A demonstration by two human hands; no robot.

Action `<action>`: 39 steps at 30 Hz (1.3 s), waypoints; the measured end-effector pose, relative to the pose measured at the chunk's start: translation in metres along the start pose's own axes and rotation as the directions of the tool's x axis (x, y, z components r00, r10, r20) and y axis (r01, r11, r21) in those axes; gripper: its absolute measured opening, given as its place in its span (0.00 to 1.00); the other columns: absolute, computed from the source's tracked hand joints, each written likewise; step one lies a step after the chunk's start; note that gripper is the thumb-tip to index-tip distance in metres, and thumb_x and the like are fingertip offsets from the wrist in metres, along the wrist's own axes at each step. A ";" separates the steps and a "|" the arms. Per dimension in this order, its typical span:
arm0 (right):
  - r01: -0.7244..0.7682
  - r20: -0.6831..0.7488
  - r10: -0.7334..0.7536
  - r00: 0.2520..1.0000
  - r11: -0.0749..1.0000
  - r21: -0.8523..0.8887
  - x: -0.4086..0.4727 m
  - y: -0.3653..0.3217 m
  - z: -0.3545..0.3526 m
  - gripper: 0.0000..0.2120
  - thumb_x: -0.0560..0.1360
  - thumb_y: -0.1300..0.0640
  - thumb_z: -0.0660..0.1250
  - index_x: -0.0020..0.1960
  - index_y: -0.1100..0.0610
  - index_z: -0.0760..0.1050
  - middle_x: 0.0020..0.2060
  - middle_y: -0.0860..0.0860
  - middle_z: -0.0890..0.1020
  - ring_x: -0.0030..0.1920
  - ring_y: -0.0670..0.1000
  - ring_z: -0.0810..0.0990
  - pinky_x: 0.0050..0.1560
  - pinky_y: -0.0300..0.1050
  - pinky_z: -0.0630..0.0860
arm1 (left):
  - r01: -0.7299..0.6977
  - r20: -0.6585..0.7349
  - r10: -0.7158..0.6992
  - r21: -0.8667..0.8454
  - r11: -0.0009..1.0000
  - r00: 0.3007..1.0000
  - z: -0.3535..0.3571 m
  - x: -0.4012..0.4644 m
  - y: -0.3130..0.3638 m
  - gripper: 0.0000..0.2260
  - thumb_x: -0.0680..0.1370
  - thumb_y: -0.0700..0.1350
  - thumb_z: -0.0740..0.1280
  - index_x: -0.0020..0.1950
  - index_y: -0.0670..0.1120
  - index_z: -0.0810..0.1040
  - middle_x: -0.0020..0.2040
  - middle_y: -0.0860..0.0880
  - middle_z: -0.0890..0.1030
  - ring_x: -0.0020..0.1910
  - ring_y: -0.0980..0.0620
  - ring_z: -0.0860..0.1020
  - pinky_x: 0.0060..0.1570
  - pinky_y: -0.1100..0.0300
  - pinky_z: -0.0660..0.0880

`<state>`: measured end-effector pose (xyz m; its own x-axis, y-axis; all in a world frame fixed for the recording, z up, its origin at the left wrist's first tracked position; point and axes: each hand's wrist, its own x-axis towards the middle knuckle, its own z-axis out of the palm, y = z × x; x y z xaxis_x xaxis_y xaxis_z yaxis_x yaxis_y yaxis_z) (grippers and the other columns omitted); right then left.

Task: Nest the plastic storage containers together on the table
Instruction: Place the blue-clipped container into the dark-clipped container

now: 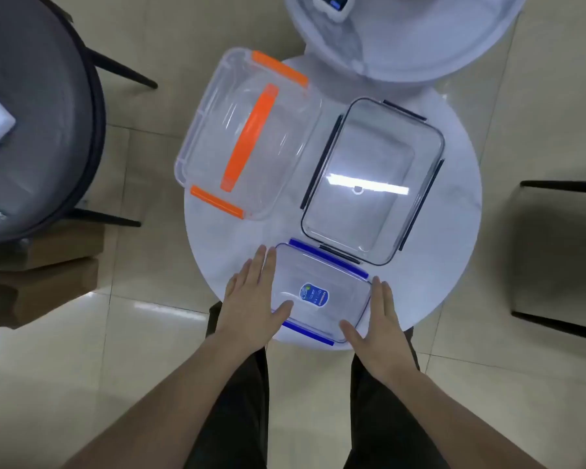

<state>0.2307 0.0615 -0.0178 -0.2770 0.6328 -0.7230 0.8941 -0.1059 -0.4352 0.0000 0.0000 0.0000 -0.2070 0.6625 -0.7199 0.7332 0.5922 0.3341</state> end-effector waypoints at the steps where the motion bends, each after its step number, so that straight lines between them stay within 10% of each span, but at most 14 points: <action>1: -0.011 -0.007 0.011 1.000 0.999 0.043 0.003 0.000 0.003 0.47 0.73 0.46 0.71 0.79 0.46 0.42 0.78 0.47 0.55 0.73 0.46 0.62 0.63 0.47 0.74 | 0.009 0.013 -0.009 -0.028 1.000 1.000 0.002 0.003 -0.001 0.43 0.79 0.59 0.66 0.82 0.50 0.40 0.85 0.49 0.46 0.82 0.47 0.54 0.79 0.47 0.58; 39: -0.136 -0.015 0.153 0.988 0.914 0.381 0.006 -0.008 0.023 0.47 0.69 0.56 0.78 0.76 0.43 0.51 0.61 0.43 0.71 0.56 0.43 0.74 0.54 0.47 0.80 | 0.120 -0.095 -0.154 -0.290 0.949 0.984 0.026 0.011 -0.016 0.46 0.74 0.57 0.74 0.82 0.54 0.47 0.74 0.47 0.69 0.70 0.48 0.72 0.59 0.48 0.80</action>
<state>0.2136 0.0481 -0.0311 -0.1318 0.6208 -0.7728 0.7210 -0.4750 -0.5045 0.0028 -0.0144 -0.0287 -0.3779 0.6042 -0.7015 0.4831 0.7751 0.4072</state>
